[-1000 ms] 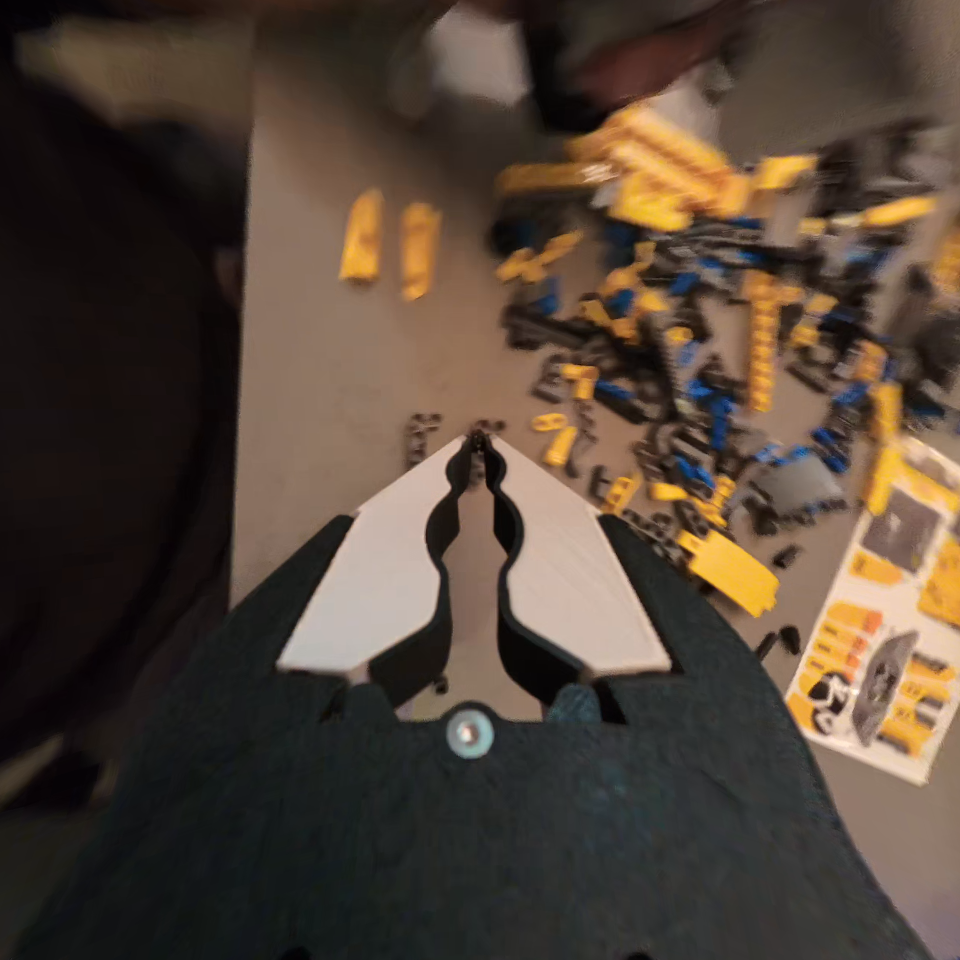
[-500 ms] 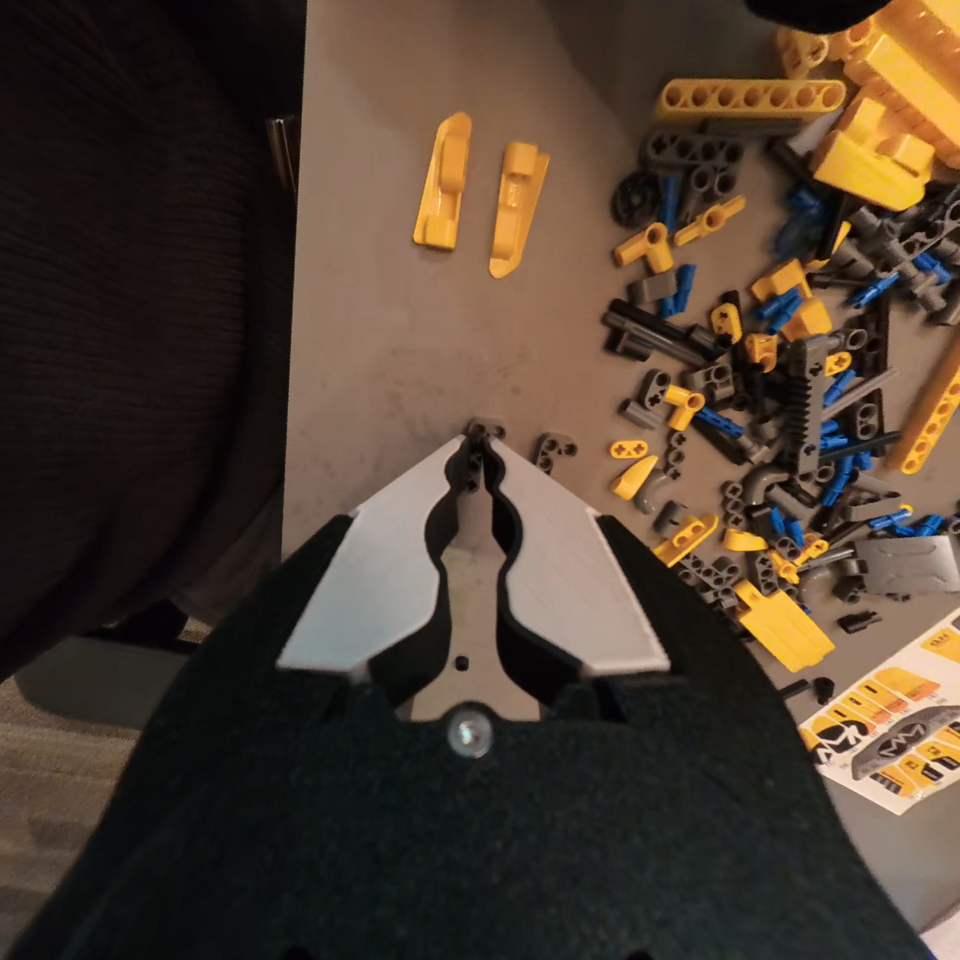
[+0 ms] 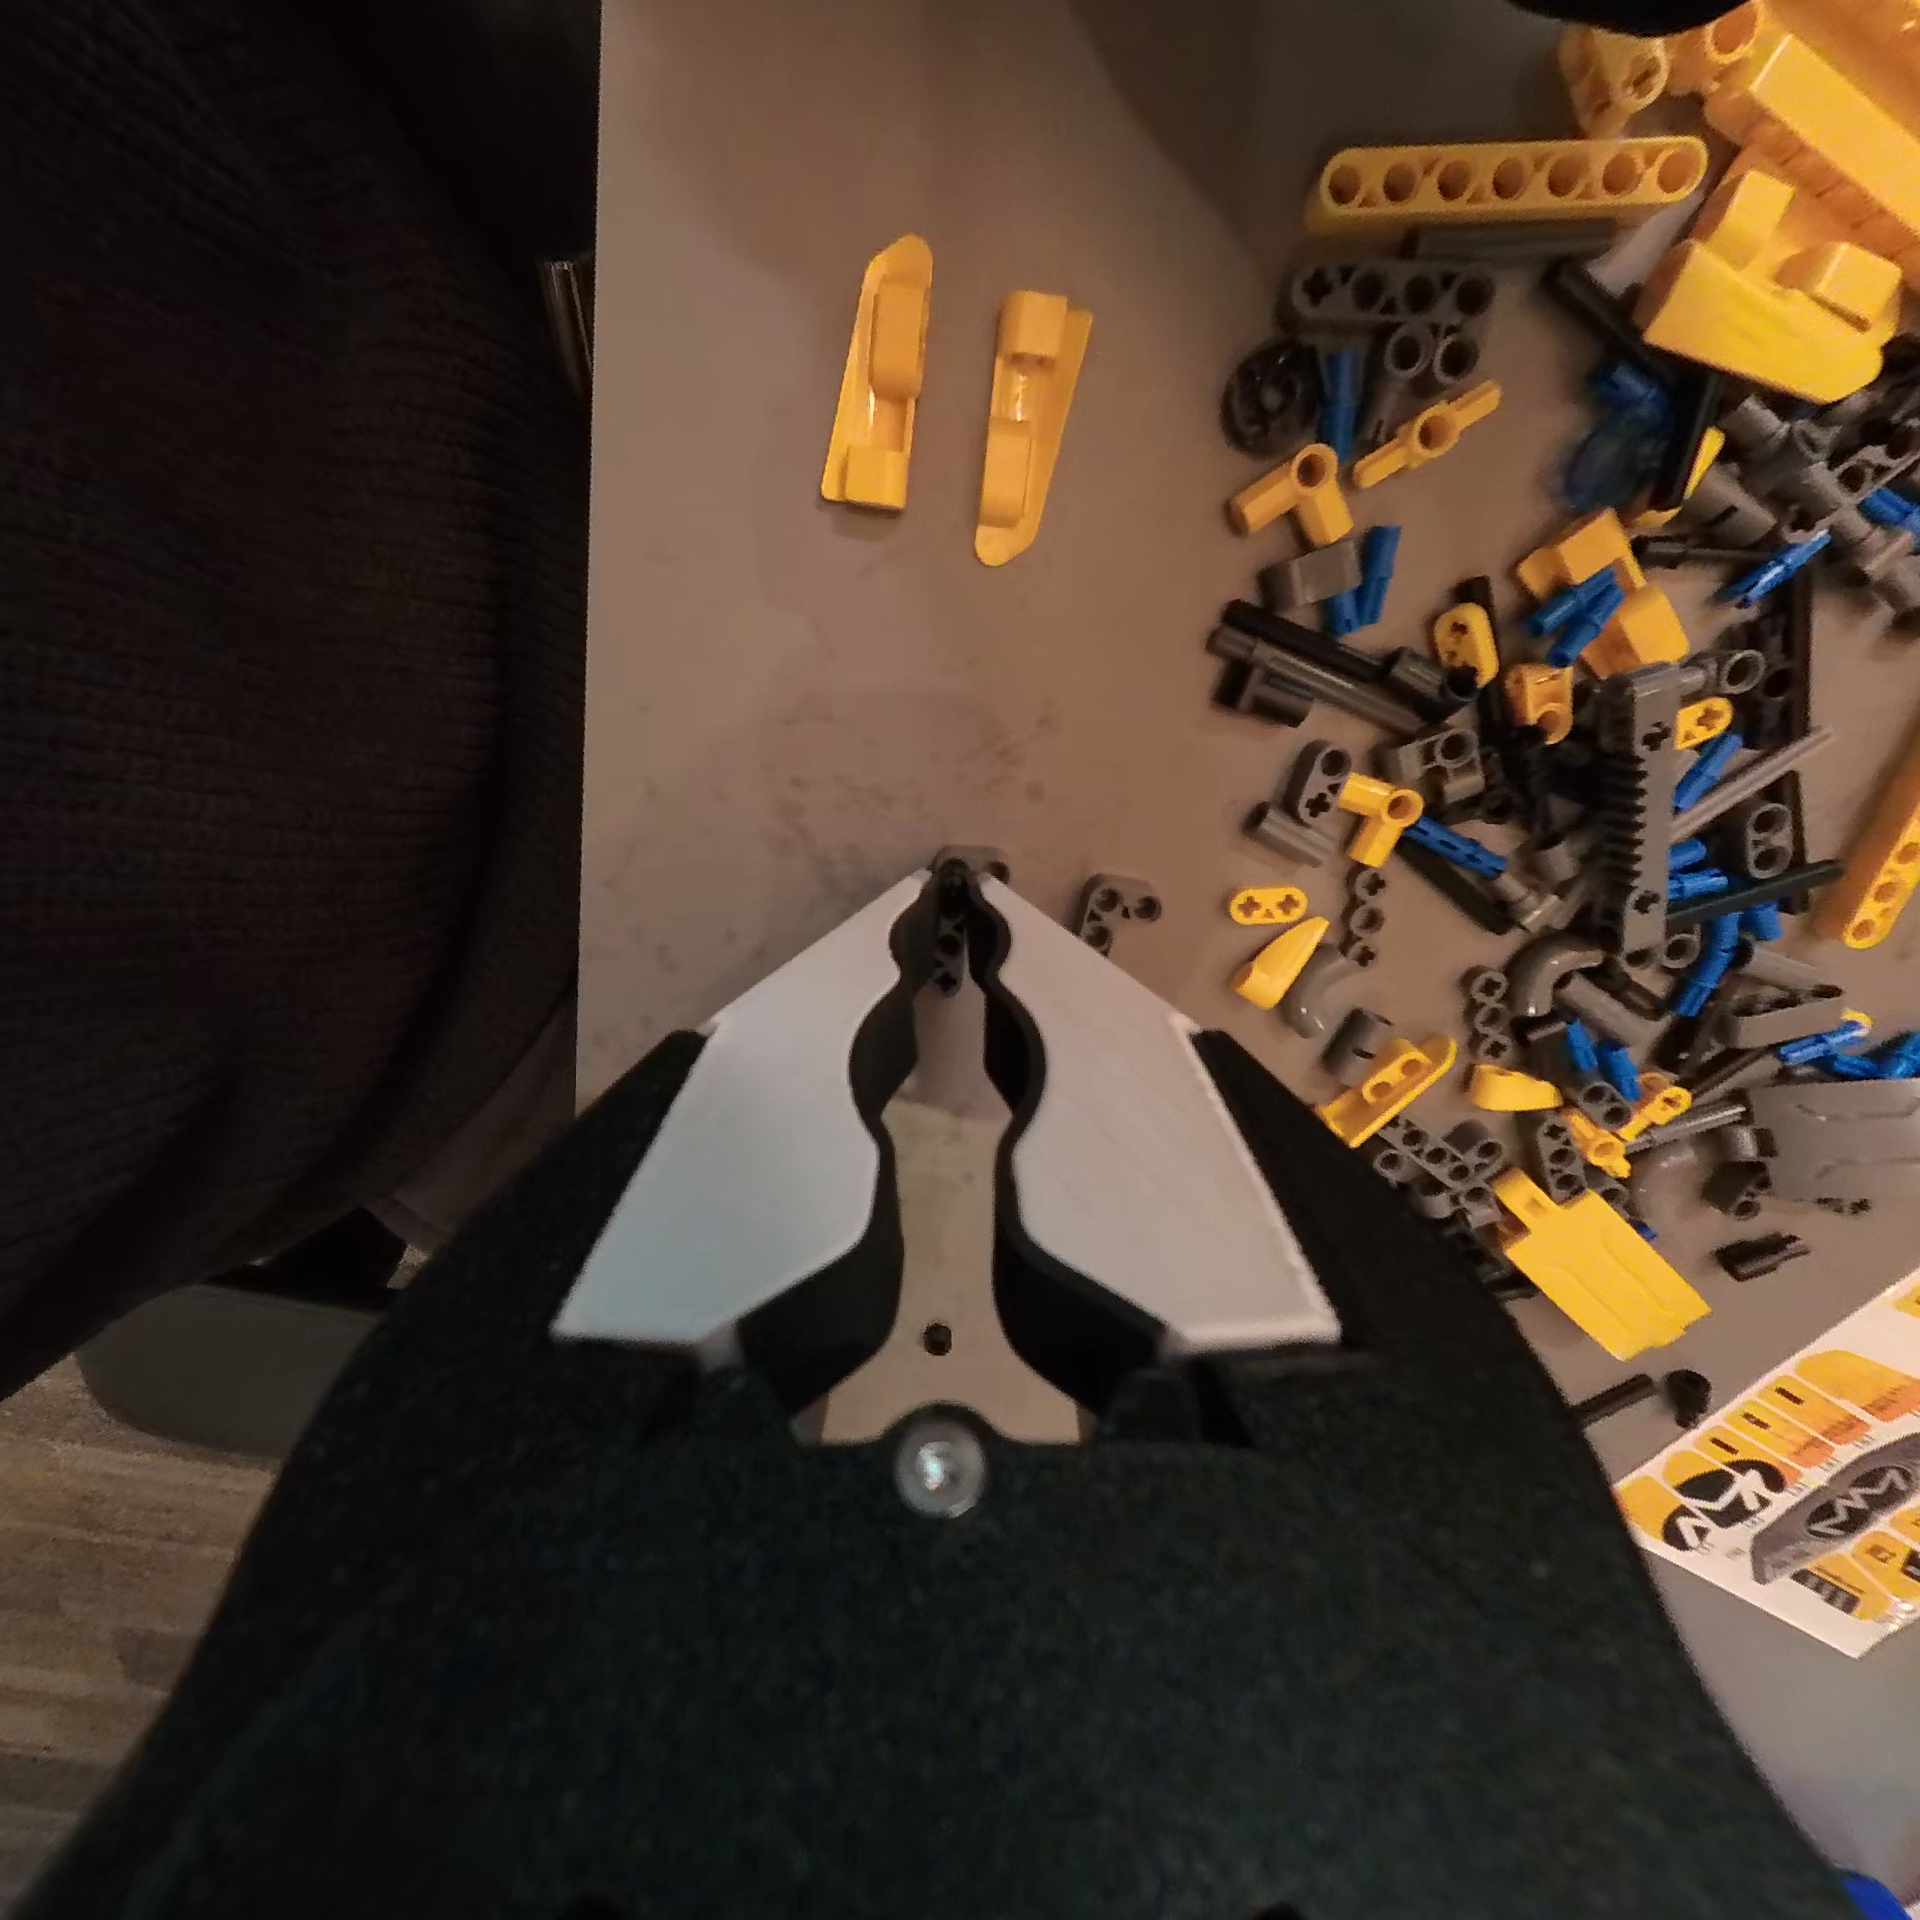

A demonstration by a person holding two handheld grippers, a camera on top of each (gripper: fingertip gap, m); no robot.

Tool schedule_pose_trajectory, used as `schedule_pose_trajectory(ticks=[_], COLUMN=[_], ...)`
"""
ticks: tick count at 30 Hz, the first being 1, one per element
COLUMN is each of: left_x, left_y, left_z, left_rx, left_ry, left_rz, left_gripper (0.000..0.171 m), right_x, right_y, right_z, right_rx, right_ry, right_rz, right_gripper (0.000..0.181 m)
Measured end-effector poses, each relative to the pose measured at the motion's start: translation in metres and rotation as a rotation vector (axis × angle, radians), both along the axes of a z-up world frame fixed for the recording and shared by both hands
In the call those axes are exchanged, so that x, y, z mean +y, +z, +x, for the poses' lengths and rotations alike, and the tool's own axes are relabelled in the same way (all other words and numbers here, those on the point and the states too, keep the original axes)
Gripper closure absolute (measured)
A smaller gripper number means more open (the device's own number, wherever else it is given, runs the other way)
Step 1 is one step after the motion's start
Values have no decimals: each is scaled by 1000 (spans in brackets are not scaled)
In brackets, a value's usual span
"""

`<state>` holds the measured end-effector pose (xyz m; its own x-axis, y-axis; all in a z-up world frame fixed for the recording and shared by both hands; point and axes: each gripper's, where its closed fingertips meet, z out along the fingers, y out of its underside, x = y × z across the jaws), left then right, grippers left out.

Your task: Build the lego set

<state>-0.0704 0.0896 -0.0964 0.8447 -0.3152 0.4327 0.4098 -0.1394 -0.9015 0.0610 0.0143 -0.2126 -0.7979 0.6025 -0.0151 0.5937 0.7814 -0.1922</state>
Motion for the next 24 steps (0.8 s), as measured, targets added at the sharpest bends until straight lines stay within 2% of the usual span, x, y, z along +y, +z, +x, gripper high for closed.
schedule_pose_trajectory(ticks=[12,20,24], left_x=[0,0,0], left_y=[0,1,0], left_z=[0,-1,-1], left_rx=[-2,0,-1], left_ry=[1,8,7], left_rz=[2,5,4], left_gripper=[152,152,152], right_x=[2,3,2], right_y=[0,-1,0], right_z=[0,2,1], right_rx=[9,16,37], right_ry=[-125,-106,-42], right_rz=[-64,-37,17], right_gripper=[177,177,177])
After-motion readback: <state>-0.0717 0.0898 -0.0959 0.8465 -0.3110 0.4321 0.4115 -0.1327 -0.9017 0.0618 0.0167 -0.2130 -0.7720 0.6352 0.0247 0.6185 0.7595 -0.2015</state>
